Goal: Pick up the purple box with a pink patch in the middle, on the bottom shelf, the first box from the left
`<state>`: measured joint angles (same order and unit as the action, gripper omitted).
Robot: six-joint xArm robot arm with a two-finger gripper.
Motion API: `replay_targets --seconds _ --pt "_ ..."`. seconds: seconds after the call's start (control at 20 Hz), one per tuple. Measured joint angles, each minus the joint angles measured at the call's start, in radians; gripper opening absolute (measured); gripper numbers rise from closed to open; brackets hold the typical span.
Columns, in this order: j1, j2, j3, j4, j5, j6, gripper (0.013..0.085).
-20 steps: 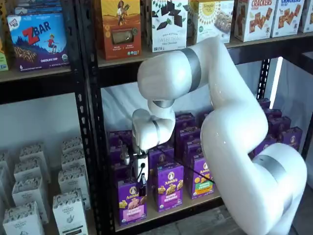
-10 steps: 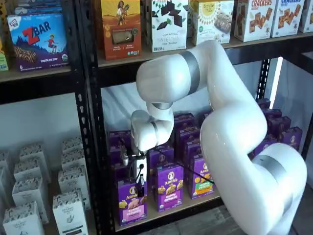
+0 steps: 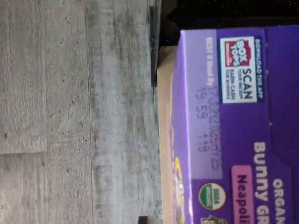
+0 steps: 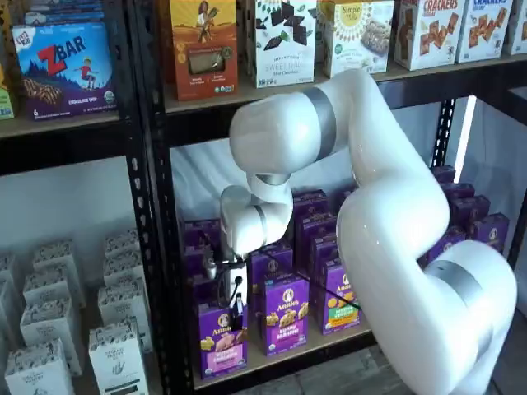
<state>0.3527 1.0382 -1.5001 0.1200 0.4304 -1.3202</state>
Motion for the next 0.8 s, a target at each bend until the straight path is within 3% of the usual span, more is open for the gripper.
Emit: replay_targets --seconds 0.6,0.8 --pt "0.0 0.001 -0.003 0.004 0.009 -0.003 0.065" --pt "0.001 0.003 -0.006 0.003 0.012 -0.001 0.057"
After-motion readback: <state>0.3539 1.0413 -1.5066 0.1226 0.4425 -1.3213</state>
